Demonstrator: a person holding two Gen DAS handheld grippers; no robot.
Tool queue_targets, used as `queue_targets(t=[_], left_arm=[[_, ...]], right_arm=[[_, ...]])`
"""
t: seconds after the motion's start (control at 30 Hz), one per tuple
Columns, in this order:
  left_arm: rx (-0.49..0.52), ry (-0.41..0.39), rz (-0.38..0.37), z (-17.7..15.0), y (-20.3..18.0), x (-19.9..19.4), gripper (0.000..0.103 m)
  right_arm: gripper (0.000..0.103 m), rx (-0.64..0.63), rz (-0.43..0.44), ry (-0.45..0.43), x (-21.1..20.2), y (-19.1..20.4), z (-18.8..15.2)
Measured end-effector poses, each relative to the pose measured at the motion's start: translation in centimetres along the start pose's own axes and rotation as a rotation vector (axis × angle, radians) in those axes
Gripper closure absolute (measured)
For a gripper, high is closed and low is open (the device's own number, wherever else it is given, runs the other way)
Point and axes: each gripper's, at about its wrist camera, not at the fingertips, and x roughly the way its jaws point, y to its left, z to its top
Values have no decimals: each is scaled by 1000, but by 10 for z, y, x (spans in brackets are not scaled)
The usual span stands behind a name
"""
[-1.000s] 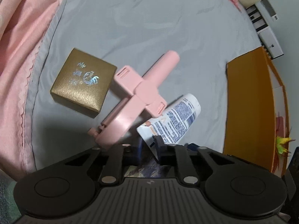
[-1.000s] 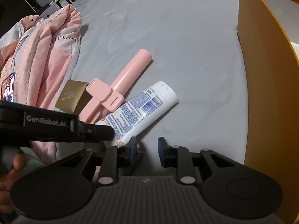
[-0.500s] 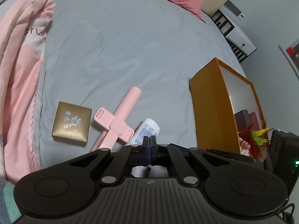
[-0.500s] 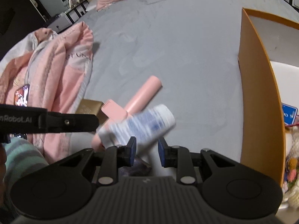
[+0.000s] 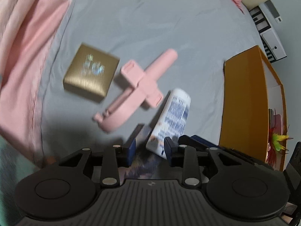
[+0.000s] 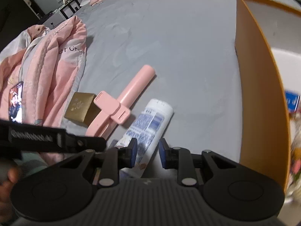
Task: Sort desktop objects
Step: 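Grasp the thin card beside the lotion tube with the left tool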
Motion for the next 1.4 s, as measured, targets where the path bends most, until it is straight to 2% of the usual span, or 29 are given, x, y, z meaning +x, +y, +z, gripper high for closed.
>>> queue_targets(t=[0.17, 0.27, 0.33, 0.47, 0.53, 0.63, 0.77, 0.83, 0.87, 0.93, 0.97, 1.03, 1.13, 1.23, 1.4], left_arm=[[-67, 13, -48, -11, 7, 2, 66], [-102, 6, -77, -13, 12, 3, 66], [-124, -5, -88, -14, 13, 4, 66], [-164, -39, -91, -14, 15, 8, 65], [-170, -44, -88, -14, 15, 9, 65], [-179, -39, -90, -15, 13, 14, 65], [-209, -52, -118, -14, 14, 21, 65], [-194, -68, -125, -13, 13, 21, 68], [-184, -76, -122, -13, 12, 21, 78], [-166, -99, -115, -11, 9, 19, 91], [-160, -107, -120, -10, 9, 17, 96], [-126, -149, -126, -8, 5, 9, 101], [-30, -217, -122, -2, -9, -13, 103], [86, -255, -80, 3, -29, -33, 103], [187, -242, -43, 11, -50, -29, 103]], right_arm=[[76, 51, 38, 63, 7, -4, -12], [103, 107, 101, 78, 10, -8, -15], [103, 146, 147, 78, 9, -10, -14], [103, 123, 142, 46, 1, -5, -9], [103, 69, 72, 15, -4, 1, -7], [97, -24, -44, -13, -4, 6, -4], [98, -2, -22, 19, 10, -4, -6], [98, -10, -19, 10, 13, -3, -7], [98, -15, -16, 7, 15, -3, -7], [98, -28, -13, 3, 15, 0, -6], [98, -34, -12, -2, 15, 1, -6], [97, -37, -9, -8, 13, 1, -3], [97, -33, -15, -33, 5, 0, 1], [97, -38, -39, -75, -8, -1, 4], [97, -58, -59, -104, -10, -5, 11]])
